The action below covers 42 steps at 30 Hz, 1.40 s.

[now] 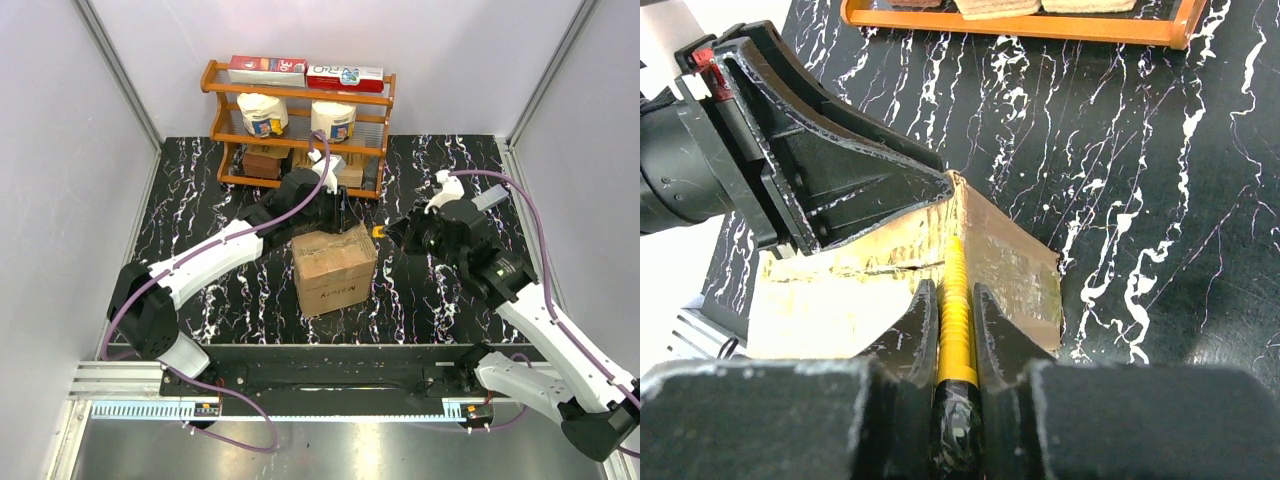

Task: Unpack the express box

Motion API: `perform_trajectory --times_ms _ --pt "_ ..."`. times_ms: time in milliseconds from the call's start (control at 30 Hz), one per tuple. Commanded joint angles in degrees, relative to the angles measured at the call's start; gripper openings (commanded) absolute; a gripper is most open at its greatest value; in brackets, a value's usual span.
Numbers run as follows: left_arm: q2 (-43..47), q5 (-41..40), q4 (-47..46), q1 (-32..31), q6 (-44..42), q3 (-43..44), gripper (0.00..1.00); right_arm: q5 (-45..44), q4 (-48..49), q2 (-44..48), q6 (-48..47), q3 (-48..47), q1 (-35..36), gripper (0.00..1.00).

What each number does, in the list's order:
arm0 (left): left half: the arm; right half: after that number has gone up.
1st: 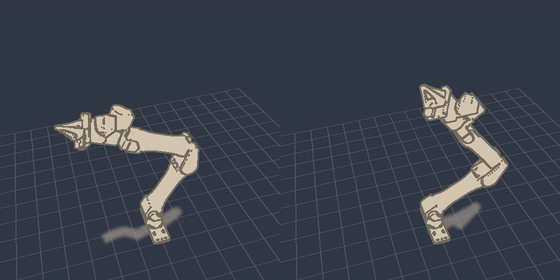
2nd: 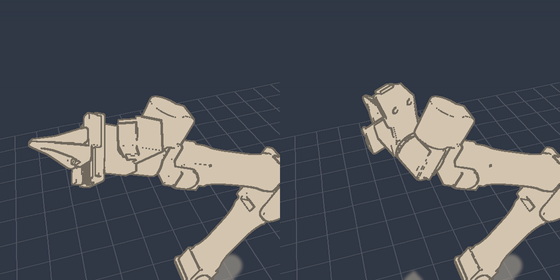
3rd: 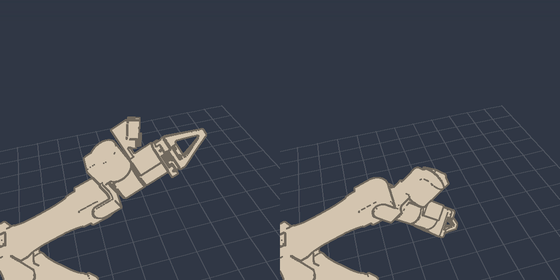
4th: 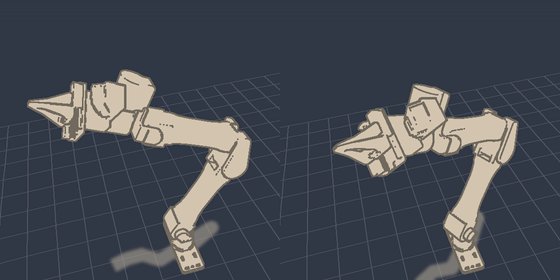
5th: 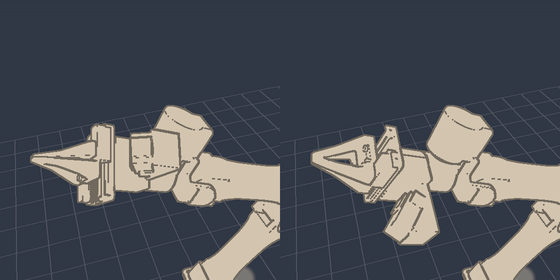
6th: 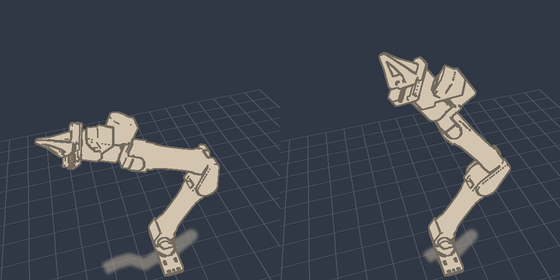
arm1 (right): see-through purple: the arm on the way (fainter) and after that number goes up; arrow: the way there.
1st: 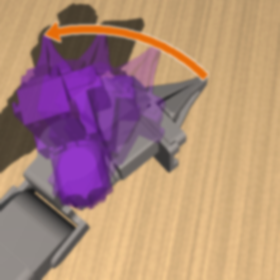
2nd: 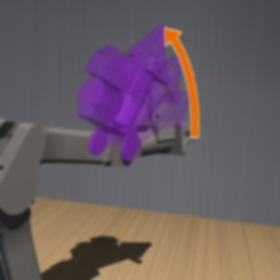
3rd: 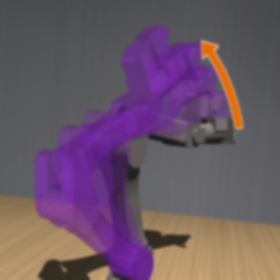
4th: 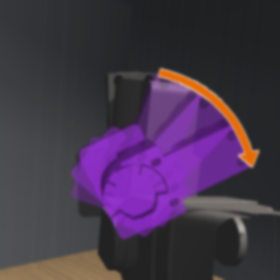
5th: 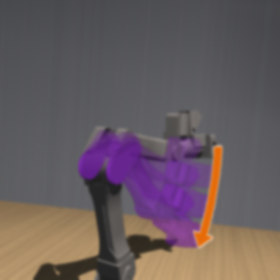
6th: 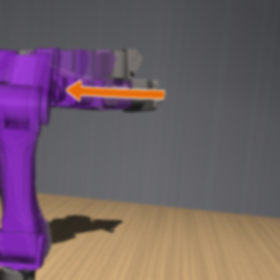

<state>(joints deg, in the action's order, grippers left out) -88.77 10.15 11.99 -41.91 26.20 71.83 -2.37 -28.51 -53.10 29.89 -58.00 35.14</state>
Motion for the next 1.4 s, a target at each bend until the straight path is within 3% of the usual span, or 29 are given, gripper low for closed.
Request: perform_trajectory --times_ms 0,633,867,1067,1233,1367 --pt "-5.1 -14.5 13.9 2.3 -3.2 -4.9 0.35 10.2 -16.8 2.5 0.3 1.9 1.1 0.00" --pt "-4.7 -13.1 12.3 2.2 -3.3 -3.9 0.36 8.0 -24.6 7.1 -1.1 0.0 1.1 0.00" --pt "-1.8 -8.8 9.1 1.9 -4.4 -3.1 0.43 -0.3 -26.0 8.3 -1.1 -4.8 1.1 0.00" --pt "0.3 -5.1 6.8 1.9 -5.1 -0.2 0.54 -9.5 -20.7 11.2 -2.4 -8.3 1.2 0.00" --pt "1.9 -2.6 6.0 1.9 -6.1 4.7 0.76 -4.4 -18.8 8.4 -4.0 -8.5 1.2 0.00" --pt "3.0 -1.1 5.5 1.9 -6.9 7.4 0.86 -0.8 -18.2 7.5 -4.6 -5.8 1.1 0.00"
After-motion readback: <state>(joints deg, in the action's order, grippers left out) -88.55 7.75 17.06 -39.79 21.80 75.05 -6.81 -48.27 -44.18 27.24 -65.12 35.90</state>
